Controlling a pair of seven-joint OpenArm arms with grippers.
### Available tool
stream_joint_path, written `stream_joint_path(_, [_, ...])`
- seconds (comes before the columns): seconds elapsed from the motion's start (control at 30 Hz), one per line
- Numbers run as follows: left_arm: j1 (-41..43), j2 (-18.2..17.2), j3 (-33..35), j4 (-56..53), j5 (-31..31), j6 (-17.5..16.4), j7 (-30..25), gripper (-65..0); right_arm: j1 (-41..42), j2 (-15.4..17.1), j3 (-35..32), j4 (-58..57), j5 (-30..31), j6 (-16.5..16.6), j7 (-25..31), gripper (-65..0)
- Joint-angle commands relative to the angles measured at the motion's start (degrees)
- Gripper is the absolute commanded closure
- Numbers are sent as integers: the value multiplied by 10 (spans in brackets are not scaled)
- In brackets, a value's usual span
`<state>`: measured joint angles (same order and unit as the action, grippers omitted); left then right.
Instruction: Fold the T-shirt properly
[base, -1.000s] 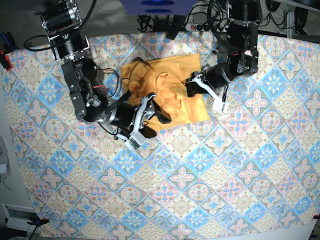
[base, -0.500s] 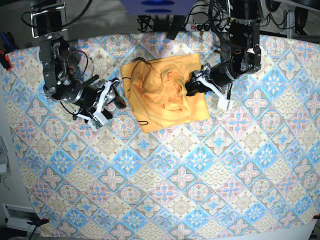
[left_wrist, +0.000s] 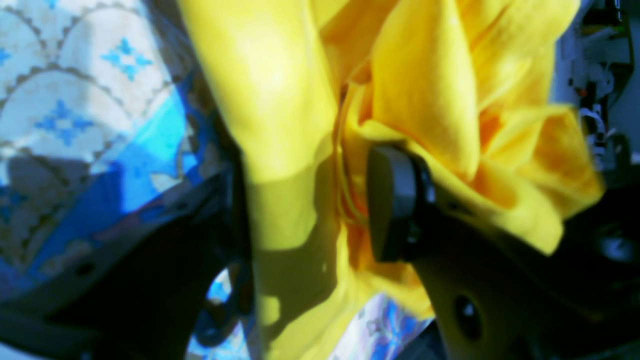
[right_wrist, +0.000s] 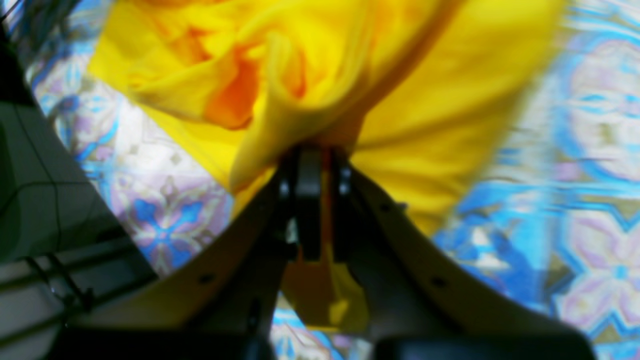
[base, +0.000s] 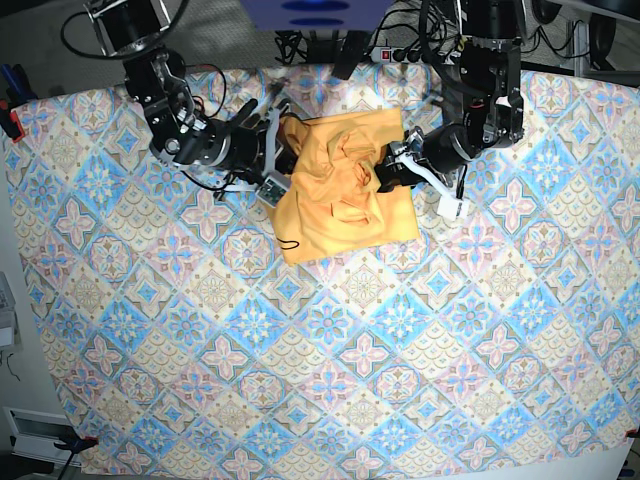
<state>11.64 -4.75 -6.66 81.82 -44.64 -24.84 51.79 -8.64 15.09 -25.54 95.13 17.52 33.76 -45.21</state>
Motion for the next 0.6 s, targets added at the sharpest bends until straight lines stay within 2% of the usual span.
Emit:
stream_joint_path(0.0, [-3, 0, -1, 8, -10, -5, -7, -328, 19, -5, -18, 12, 13, 2, 20, -34])
stream_joint_path(0.17, [-3, 2, -25, 8, -10, -4, -7, -327, 57, -6, -123, 20, 14, 2, 19, -34])
stream_joint_path(0.33, [-1, 31, -99, 7, -10, -4, -2, -327, 107, -5, -206, 24, 13, 2, -13, -34])
stream_joint_path(0.57, [5, 32, -117, 7, -14, -4, -1, -327, 117, -2, -219, 38, 13, 2, -33, -34])
